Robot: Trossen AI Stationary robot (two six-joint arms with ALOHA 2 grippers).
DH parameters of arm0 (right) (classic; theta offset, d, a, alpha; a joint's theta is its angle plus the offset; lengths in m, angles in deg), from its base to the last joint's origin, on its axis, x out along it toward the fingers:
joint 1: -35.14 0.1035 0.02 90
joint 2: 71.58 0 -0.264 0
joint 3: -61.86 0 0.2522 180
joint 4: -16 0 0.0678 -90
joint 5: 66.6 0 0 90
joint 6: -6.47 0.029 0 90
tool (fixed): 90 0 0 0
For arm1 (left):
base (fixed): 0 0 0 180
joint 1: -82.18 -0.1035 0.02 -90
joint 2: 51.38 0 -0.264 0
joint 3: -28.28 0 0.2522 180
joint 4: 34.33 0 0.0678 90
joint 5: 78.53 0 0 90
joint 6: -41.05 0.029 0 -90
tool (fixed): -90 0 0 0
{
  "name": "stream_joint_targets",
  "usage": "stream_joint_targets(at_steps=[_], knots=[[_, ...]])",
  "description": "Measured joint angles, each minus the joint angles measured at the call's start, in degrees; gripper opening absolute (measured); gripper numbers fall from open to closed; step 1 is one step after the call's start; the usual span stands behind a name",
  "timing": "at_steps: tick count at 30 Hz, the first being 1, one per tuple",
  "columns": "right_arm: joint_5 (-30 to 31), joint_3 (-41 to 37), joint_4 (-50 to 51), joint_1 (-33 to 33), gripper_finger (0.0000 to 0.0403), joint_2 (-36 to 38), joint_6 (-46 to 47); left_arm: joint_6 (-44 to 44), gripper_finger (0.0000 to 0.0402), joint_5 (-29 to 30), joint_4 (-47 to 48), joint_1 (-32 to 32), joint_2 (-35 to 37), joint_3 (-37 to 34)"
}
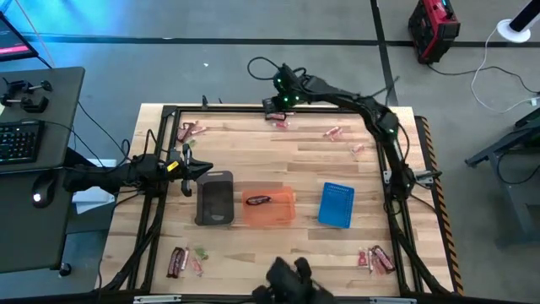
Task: Sort candy by brand, put in halloween buckets
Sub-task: Put the brown chocolate into the orange bin
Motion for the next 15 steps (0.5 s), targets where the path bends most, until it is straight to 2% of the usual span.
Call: stream_joint_targets(at_steps=[3,9,15], knots=[[-4.5,4.7,5.0,-1.9,0.0015,-4.4,-3.4,0.0,0.0007,0.0,0.0,0.0,0.0,0.0],[-7.3,11.0,10.3,-3.0,0.0003,-10.6,-8.9,0.0,0.0007,0.0,0.0,0.0,0.0,0.0],[-7.0,11.9,12.7,-3.0,0.0001,-12.7,-10.3,0.0,0.0007,0.0,0.0,0.0,0.0,0.0]])
